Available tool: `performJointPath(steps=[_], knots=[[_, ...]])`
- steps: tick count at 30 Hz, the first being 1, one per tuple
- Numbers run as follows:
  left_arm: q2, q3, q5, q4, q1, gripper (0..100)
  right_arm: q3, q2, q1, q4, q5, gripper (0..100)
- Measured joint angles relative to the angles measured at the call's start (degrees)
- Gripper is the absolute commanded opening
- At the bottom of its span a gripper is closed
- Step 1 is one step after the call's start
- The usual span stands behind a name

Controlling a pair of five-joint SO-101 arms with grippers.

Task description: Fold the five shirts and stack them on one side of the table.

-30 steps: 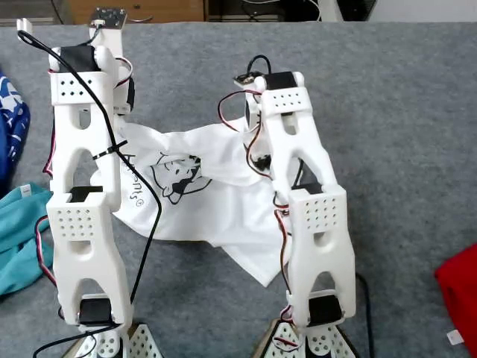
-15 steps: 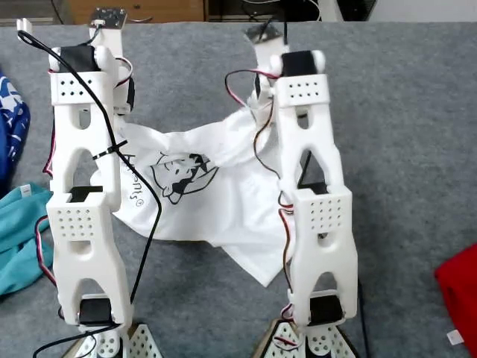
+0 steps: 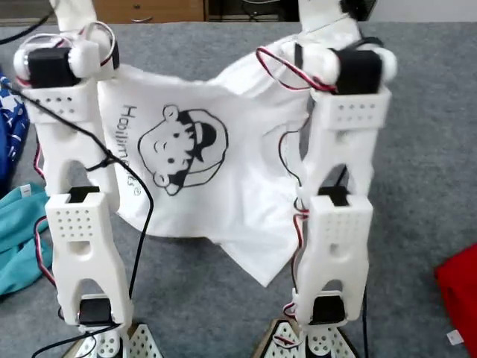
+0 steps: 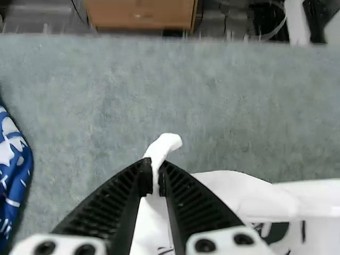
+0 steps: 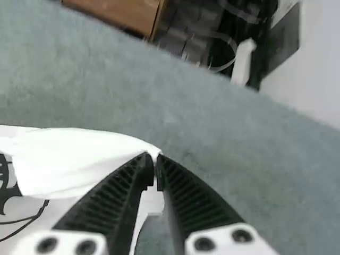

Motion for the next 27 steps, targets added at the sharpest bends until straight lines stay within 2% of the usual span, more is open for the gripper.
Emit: performJointPath(steps=[4, 13, 21, 27], knots=[[-2.73, -0.18, 0.09, 0.09, 0.00, 2, -0.53, -7.38, 0.09, 0.00, 0.35, 0.4], [-18.81, 9.14, 0.09, 0.09, -1.41, 2, -0.53, -19.08, 2.81, 0.35, 0.35, 0.4], [-41.58, 21.19, 0.18, 0.09, 0.53, 2, -0.62, -34.64, 6.95, 0.62, 0.35, 0.4], [-61.71, 32.18, 0.18, 0.09, 0.53, 2, -1.49, -46.77, 10.81, 0.53, 3.96, 0.4]])
